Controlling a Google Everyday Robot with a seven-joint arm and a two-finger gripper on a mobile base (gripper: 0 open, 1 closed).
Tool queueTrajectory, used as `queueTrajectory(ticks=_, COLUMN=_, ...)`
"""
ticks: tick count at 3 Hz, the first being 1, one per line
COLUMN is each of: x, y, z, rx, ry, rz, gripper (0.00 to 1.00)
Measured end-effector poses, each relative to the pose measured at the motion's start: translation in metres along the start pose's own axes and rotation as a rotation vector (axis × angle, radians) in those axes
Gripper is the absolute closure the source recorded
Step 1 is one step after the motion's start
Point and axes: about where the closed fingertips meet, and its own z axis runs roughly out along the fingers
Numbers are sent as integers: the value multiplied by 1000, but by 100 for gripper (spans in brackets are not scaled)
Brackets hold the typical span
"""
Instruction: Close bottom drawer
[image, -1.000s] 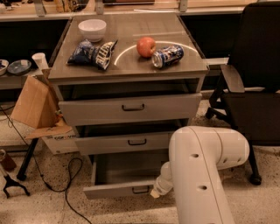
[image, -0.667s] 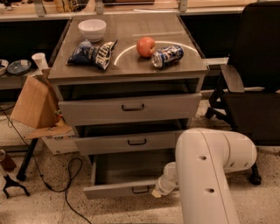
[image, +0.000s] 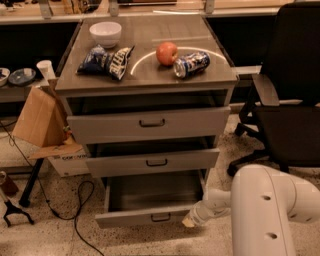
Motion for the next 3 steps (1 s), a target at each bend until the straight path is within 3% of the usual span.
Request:
queueTrajectory(ticks=2, x=13, y=-48, z=1, rx=0, ry=-66, rz=-59, gripper=100)
queueTrajectory(ticks=3, x=13, y=-68, z=-3, rx=24, ry=-90, rz=-61, gripper=82)
